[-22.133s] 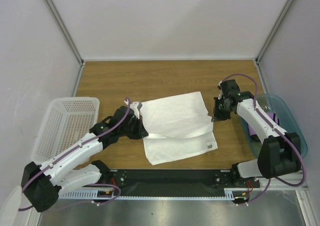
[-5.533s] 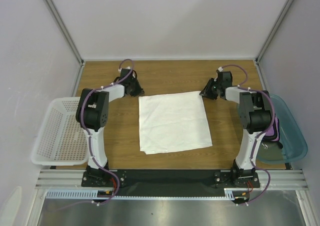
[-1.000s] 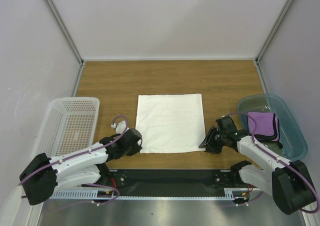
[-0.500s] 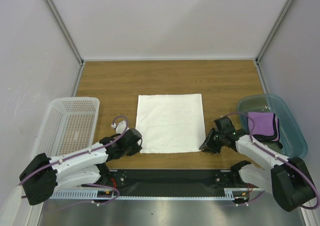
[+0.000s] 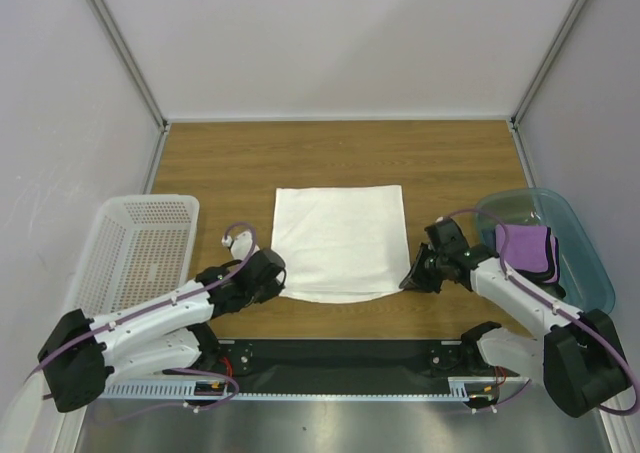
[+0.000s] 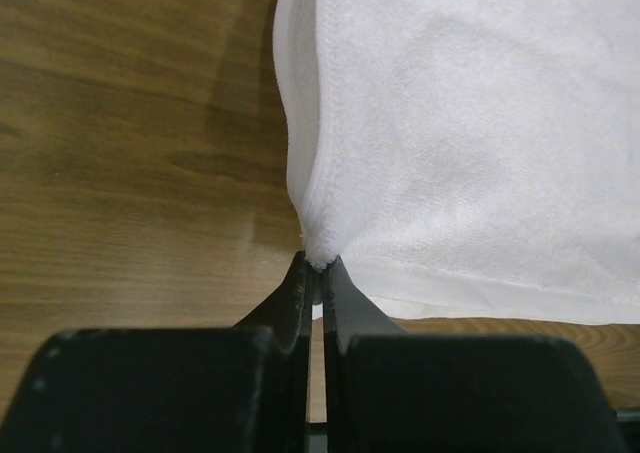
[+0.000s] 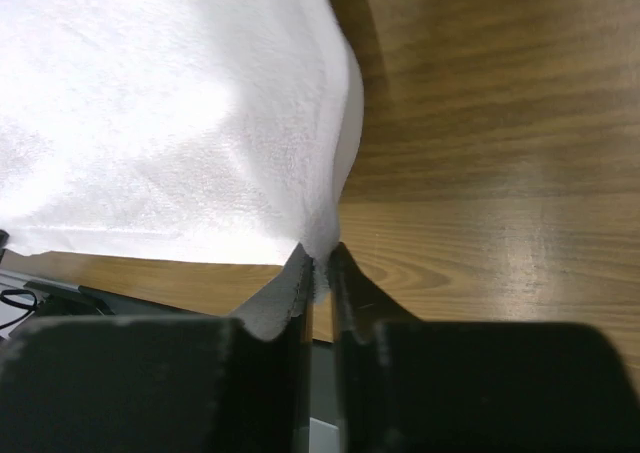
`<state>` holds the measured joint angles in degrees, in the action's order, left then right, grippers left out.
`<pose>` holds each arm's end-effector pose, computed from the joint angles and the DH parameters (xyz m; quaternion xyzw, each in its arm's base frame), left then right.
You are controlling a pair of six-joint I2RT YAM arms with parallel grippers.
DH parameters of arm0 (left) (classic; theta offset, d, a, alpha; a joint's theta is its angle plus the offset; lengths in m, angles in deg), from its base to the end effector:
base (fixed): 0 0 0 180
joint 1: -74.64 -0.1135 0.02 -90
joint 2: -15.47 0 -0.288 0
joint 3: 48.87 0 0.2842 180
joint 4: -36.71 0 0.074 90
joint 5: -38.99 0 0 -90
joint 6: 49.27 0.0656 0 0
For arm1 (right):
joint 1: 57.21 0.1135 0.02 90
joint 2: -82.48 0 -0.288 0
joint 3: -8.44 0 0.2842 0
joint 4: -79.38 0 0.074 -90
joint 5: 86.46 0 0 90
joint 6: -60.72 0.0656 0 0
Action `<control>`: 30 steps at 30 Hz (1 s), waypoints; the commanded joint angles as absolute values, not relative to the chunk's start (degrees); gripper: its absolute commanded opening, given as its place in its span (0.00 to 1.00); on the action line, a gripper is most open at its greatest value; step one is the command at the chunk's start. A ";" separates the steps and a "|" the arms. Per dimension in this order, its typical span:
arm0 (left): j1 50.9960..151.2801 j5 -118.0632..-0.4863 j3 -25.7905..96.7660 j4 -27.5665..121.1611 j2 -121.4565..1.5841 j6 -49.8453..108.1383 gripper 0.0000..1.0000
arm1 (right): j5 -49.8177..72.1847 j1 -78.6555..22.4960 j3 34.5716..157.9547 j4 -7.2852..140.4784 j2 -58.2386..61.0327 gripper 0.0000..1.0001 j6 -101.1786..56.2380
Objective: Fold and stack the towels
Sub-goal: Fold the towel
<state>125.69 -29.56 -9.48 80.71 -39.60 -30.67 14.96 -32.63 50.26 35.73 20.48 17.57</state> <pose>0.1424 -0.1380 0.1562 -0.2154 0.9248 -0.1388 0.2811 0.1879 0.1002 0.1456 0.1651 0.9553 0.2102 0.1263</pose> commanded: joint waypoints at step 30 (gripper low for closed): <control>103.82 -30.44 19.83 72.72 -61.07 -7.35 0.00 | 23.23 -45.43 83.90 46.62 -8.13 0.00 3.76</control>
